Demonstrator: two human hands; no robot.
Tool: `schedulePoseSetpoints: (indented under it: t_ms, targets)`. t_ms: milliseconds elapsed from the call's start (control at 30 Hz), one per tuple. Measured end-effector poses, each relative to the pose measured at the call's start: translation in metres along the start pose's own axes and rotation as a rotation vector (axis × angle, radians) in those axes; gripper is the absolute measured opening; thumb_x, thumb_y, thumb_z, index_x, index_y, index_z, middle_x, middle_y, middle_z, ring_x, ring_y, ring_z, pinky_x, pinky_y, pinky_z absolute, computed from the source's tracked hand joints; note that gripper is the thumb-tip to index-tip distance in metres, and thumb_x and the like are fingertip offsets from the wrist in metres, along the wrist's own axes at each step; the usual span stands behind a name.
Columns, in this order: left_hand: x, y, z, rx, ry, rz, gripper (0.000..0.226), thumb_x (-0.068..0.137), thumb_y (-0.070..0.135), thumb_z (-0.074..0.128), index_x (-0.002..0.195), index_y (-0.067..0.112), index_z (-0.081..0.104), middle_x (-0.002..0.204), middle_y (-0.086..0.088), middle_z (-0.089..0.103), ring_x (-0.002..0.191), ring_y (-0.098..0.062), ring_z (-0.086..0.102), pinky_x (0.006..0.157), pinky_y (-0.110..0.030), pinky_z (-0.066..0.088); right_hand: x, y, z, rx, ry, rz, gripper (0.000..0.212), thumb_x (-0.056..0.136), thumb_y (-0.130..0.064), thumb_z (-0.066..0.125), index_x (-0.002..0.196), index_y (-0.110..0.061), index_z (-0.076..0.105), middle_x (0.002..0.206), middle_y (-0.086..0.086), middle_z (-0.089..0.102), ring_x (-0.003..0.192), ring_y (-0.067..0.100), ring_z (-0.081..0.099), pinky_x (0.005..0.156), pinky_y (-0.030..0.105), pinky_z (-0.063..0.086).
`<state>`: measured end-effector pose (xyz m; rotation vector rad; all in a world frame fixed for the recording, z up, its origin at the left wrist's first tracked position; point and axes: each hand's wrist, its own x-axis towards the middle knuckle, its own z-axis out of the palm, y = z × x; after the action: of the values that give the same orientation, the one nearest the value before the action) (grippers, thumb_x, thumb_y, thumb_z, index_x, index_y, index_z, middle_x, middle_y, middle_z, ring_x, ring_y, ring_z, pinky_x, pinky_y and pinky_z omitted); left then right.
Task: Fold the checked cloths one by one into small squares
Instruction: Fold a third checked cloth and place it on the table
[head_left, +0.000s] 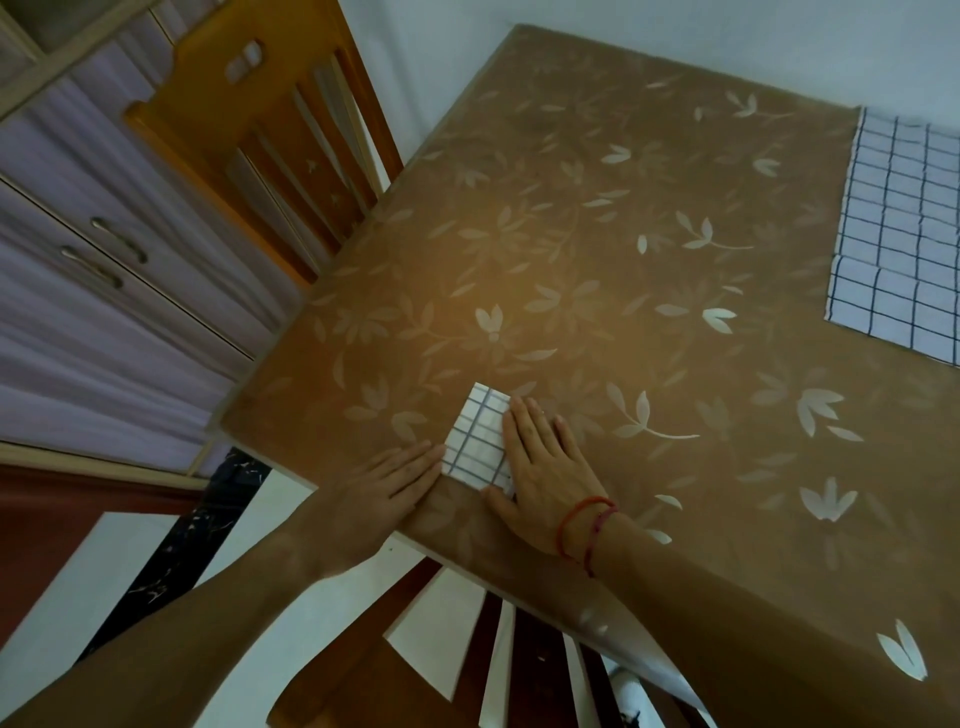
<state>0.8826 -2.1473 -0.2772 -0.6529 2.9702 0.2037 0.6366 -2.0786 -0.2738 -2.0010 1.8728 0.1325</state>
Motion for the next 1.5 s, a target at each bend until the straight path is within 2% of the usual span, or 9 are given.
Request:
schedulePoseSetpoints:
  t_ms: [167,367,600,700,800,967,1133,1267,1500]
  targets:
    - [0.013,0.014,-0.015,-0.424,0.068,-0.222,0.056,0.097,0.052,0.032,0.139,0.018,0.048,0.144,0.004,0.045,0.131,-0.006,0.039,0.109,-0.030,0.038,0.003,-0.005,-0.023,0.193,-0.031,0.037,0.075,0.096,-0.046,0.035,0.152,-0.007,0.005,0.160,0.008,-0.003,0.148,0.023,-0.005,0.119,0.036,-0.003]
    - [0.056,0.017,-0.042,-0.855,0.224,-0.655,0.019,0.099,0.021,0.049,0.098,0.022,0.069,0.092,0.011,0.065,0.090,-0.006,0.060,0.080,-0.025,0.051,-0.001,0.000,-0.052,0.768,0.318,0.206,0.019,0.096,-0.023,0.046,0.106,-0.016,0.061,0.109,-0.005,0.058,0.093,0.013,0.057,0.085,0.034,0.051]
    - [0.086,0.009,-0.042,-1.346,0.321,-1.012,0.015,0.092,0.017,0.059,0.086,0.023,0.071,0.095,0.000,0.071,0.096,-0.019,0.066,0.091,-0.038,0.053,-0.025,-0.006,-0.051,1.602,0.298,0.658,0.028,0.094,-0.010,0.053,0.073,-0.024,0.067,0.061,-0.005,0.058,0.053,0.006,0.054,0.052,0.021,0.044]
    - [0.090,0.011,-0.043,-1.397,0.330,-1.015,0.012,0.093,0.015,0.059,0.092,0.016,0.071,0.098,-0.003,0.070,0.096,-0.018,0.066,0.090,-0.035,0.054,-0.024,-0.009,-0.058,1.775,0.227,0.766,0.020,0.096,-0.006,0.048,0.084,-0.008,0.064,0.071,0.007,0.063,0.067,0.020,0.059,0.069,0.035,0.050]
    - [0.091,0.014,-0.045,-1.410,0.328,-1.036,0.014,0.094,0.014,0.057,0.088,0.017,0.070,0.097,-0.003,0.070,0.095,-0.017,0.066,0.087,-0.032,0.054,-0.022,-0.014,-0.066,1.842,0.103,0.792,0.025,0.101,-0.018,0.040,0.096,-0.005,0.061,0.092,0.013,0.067,0.090,0.027,0.065,0.091,0.040,0.049]
    - [0.088,0.018,-0.042,-1.434,0.295,-0.992,0.018,0.095,0.014,0.054,0.094,0.010,0.071,0.096,-0.004,0.072,0.093,-0.017,0.068,0.086,-0.032,0.056,-0.014,-0.014,-0.070,1.841,0.110,0.809,0.024,0.099,-0.025,0.045,0.092,-0.010,0.062,0.086,0.009,0.067,0.081,0.021,0.066,0.069,0.030,0.055]
    - [0.088,0.020,-0.042,-1.439,0.300,-0.991,0.019,0.096,0.014,0.052,0.095,0.010,0.071,0.097,-0.005,0.072,0.093,-0.016,0.067,0.085,-0.030,0.055,-0.012,-0.008,-0.075,1.870,0.050,0.824,0.037,0.103,-0.028,0.030,0.087,-0.015,0.061,0.113,0.024,0.064,0.121,0.041,0.051,0.107,0.043,0.036]
    - [0.091,0.017,-0.040,-1.424,0.293,-0.996,0.018,0.094,0.015,0.055,0.093,0.011,0.072,0.094,-0.002,0.072,0.093,-0.015,0.067,0.088,-0.032,0.055,-0.013,-0.013,-0.068,1.903,0.079,0.783,0.024,0.099,-0.031,0.043,0.099,-0.015,0.062,0.086,0.004,0.065,0.077,0.016,0.062,0.075,0.030,0.052]
    - [0.092,0.018,-0.039,-1.401,0.289,-1.002,0.018,0.094,0.016,0.056,0.092,0.011,0.073,0.093,-0.002,0.073,0.093,-0.016,0.067,0.089,-0.034,0.055,-0.017,-0.013,-0.056,1.900,0.094,0.787,0.020,0.097,-0.030,0.049,0.085,-0.022,0.062,0.088,0.003,0.067,0.079,0.016,0.064,0.067,0.029,0.051]
